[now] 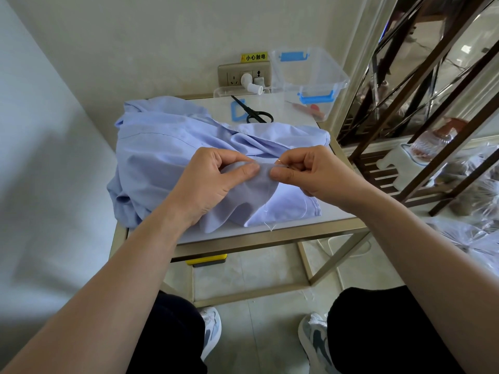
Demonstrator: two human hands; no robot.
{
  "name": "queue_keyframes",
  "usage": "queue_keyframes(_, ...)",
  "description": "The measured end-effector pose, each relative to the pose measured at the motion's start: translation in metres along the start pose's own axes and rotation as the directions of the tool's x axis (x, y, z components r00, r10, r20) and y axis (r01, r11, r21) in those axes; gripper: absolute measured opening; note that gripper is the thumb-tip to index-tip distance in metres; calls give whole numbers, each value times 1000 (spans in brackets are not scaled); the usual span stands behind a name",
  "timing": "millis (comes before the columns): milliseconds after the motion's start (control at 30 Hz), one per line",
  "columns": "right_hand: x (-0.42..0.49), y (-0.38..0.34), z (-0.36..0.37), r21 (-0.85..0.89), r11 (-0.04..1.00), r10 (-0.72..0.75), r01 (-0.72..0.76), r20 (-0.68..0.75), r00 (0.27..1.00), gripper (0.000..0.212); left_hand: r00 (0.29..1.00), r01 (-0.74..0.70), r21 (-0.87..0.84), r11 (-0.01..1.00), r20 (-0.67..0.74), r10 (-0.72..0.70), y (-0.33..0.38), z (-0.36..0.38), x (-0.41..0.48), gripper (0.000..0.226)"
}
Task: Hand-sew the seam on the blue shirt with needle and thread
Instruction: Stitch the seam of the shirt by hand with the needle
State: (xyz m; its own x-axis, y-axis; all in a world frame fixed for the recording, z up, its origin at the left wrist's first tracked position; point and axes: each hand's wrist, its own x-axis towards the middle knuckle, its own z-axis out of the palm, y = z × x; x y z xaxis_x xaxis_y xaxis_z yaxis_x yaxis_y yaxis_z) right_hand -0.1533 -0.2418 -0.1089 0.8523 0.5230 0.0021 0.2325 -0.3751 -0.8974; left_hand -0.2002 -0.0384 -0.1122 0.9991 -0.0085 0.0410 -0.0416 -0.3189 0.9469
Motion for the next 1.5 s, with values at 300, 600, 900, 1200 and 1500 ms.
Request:
queue_keyframes(300,-8,-9,-4,76,988,-131,133,-40,991,17,997,41,-54,998,-60,-44,1,0,0,7)
queue_keyframes(600,-13,-8,-2,-47,991,-128,125,-58,990,23,998,28,-50,998,-49,-31,1,-1,0,10)
queue_keyframes(900,-14,-10,-1,-64,989,-139,136,-34,990,30,999,21,-41,999,-42,-23,1,-2,1,10)
queue_keyframes(1200,-15,-12,-1,-94,986,-137,135,-11,991,32,999,23,-45,999,-35,-25,1,-2,0,9)
queue_keyframes(1500,-12,-12,-1,-130,991,-24,32,58,998,55,999,-46,101,994,-11,47,1,-1,-1,11)
